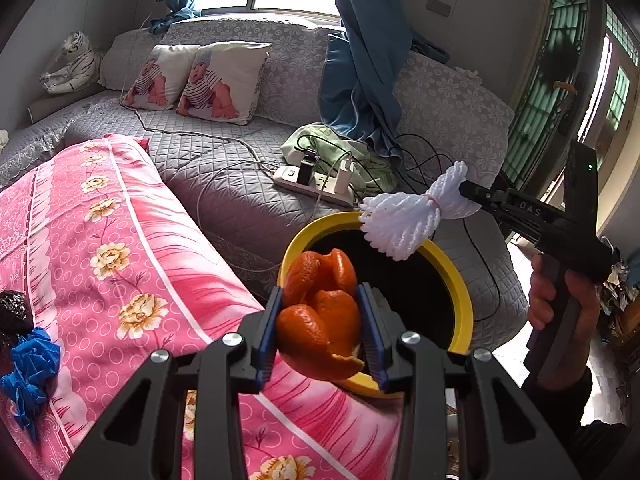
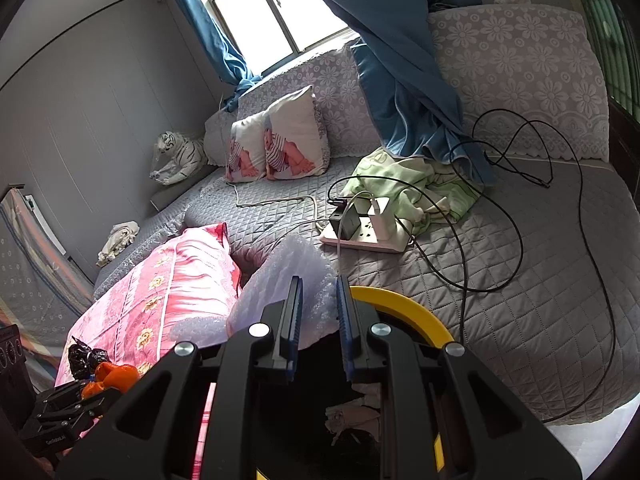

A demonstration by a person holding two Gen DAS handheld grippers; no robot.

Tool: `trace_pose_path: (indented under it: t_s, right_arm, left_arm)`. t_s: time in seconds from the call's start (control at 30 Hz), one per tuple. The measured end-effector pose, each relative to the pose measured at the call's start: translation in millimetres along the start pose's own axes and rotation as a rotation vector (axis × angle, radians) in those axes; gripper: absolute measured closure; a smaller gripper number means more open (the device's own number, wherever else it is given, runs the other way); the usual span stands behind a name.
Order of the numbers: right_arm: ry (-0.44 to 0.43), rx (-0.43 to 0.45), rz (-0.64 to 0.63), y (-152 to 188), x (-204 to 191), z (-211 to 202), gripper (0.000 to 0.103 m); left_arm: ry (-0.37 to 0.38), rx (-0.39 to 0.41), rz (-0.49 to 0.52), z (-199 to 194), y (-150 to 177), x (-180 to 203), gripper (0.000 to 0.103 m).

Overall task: Collect trash
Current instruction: 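Carry the foam net and orange peel with both tools over the yellow bin, then open both tools to drop the foam net and orange peel into the bin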

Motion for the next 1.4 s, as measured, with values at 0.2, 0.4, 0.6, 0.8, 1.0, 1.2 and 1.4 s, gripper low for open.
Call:
trace_pose_path:
  t_s: [0.2,0.4,0.6,0.8,1.0,1.2,1.4]
  right_arm:
    - [0.060,0.015,0.009,1,15,2,0.087]
    - [0.098,0.014,0.019,4,28,7,0.087]
    - [0.138,0.023,0.012,5,35,11,0.087]
    - [0.167,0.029,0.005,6,38,14,0.087]
    - [0.188,0.021,-0.001,10,42,19,0.087]
    - [0.216,0.026,-0.021,11,40,23,0.087]
    - [0.239,0.034,-0.033,11,39,25,0.087]
  left_arm:
    - [0.023,-0.025,0.013,19,-1,15,0.068]
    - [0.031,-0.053,0.023,37,0,24,0.068]
    - [0.032,-0.062,0.044,51,-2,33,0.068]
    - [0.039,-0.081,0.049,65,-1,41,0.068]
    - [0.040,-0.097,0.050,74,2,47,0.068]
    - [0.037,-0.110,0.044,80,5,48,0.068]
    - [0.038,-0.116,0.037,85,6,49,0.068]
Point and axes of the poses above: each gripper's, at about its wrist camera, not at the fingertips, and z roughly the way its jaws point, x to its right, y to its underside, the point moved 9 cm from there along z, roughly the way its jaws point, and after that the axes turned 9 degrees about y, right-handed, at the moved point
